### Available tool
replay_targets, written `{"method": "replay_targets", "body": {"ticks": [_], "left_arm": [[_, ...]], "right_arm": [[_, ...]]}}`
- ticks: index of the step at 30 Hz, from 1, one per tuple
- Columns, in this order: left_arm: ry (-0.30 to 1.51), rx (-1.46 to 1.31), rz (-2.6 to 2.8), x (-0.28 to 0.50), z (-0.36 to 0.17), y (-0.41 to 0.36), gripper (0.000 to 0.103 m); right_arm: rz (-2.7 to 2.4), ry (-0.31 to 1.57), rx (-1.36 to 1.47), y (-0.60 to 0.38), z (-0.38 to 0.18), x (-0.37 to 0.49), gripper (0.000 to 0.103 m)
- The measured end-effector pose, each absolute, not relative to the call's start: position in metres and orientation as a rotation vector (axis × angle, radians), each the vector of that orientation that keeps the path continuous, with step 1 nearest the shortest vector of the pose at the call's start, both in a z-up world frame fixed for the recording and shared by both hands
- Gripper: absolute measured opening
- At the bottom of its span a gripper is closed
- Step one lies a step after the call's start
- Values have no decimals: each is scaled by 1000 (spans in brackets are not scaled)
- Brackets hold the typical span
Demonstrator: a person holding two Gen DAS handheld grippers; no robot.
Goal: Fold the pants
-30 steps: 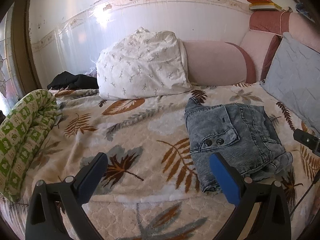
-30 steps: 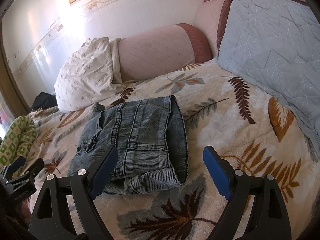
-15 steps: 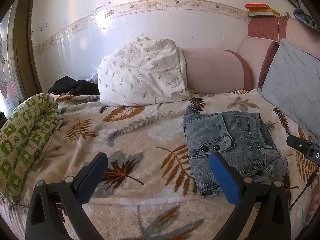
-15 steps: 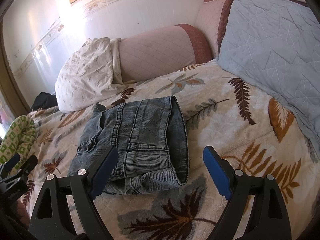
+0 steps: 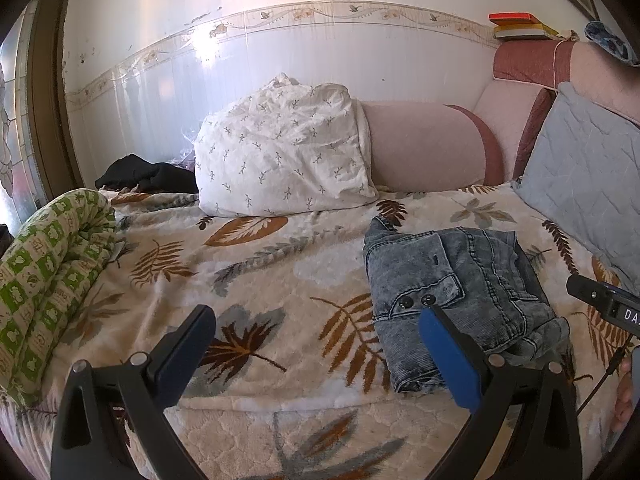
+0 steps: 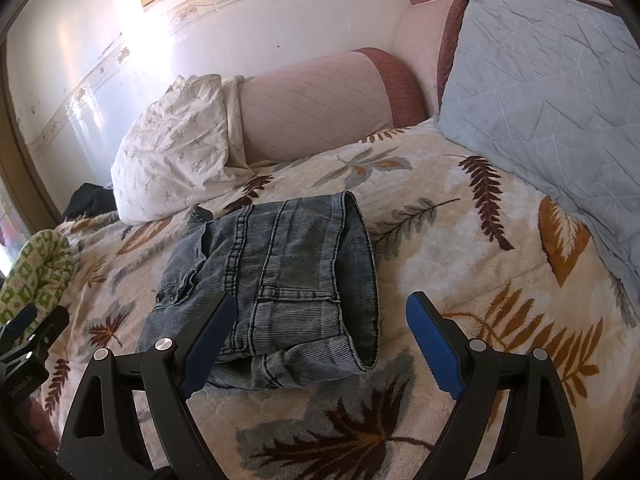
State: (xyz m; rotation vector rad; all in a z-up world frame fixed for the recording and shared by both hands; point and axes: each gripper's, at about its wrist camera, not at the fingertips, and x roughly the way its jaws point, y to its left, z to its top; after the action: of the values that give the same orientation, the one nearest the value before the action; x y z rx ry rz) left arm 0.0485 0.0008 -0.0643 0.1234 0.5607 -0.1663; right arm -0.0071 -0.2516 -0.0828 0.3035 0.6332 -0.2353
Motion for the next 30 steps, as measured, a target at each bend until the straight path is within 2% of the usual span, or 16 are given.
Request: {"method": "replay_targets", "body": {"ticks": [30], "left_arm": [[564,114,-169,50,-64,2,103]], "right_arm": [[-233,629,300,-250,-82,-7,87]]}}
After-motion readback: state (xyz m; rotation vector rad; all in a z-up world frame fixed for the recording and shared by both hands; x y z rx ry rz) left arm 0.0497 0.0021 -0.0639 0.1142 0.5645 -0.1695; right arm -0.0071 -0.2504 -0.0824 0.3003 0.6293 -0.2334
